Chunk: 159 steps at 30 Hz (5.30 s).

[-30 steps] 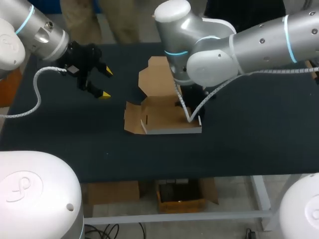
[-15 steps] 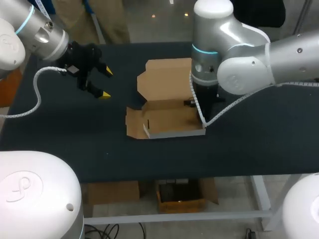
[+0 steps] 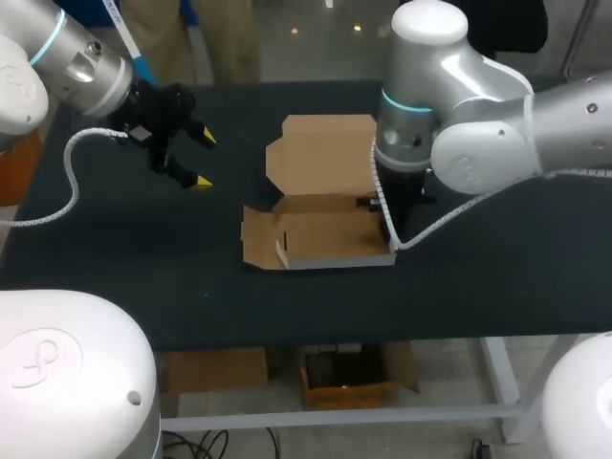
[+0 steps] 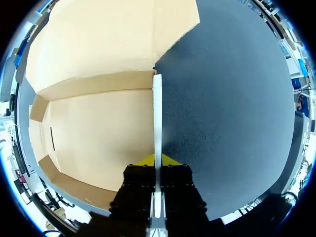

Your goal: Assemble the packaging by folding the flat box into shape, placing the metal phone stand inside, and closing the box properly

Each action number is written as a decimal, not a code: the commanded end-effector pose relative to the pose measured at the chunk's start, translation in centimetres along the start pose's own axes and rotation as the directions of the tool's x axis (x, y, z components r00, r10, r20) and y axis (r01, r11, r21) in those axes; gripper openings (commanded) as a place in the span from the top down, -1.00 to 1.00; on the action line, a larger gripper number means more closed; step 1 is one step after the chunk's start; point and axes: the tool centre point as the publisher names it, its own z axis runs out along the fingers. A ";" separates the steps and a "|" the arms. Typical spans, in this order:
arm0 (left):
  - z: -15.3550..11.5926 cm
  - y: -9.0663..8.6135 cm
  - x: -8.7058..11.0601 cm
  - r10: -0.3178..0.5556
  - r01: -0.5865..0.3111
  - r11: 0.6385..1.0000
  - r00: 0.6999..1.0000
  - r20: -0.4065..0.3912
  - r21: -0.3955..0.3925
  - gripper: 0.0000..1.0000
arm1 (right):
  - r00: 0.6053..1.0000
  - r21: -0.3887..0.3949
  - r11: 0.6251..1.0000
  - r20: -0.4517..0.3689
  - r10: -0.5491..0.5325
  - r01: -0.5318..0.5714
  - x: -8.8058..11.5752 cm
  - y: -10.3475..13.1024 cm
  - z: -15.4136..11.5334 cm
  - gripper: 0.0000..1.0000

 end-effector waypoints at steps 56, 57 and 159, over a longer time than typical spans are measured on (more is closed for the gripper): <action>0.5 0.1 0.0 -0.183 0.185 0.980 0.983 0.023 -0.073 -1.00 | 0.998 0.034 0.999 0.047 0.033 -0.035 0.6 0.0 0.1 1.00; 0.7 0.3 0.0 -0.233 0.236 0.965 0.971 0.044 -0.110 -1.00 | 0.998 0.034 0.999 0.047 0.033 -0.035 0.6 0.0 0.1 1.00; 13.6 1.4 7.1 -0.993 0.990 -0.092 -0.099 -0.058 -0.106 1.00 | 0.998 0.034 0.999 0.047 0.033 -0.035 0.6 0.0 0.1 1.00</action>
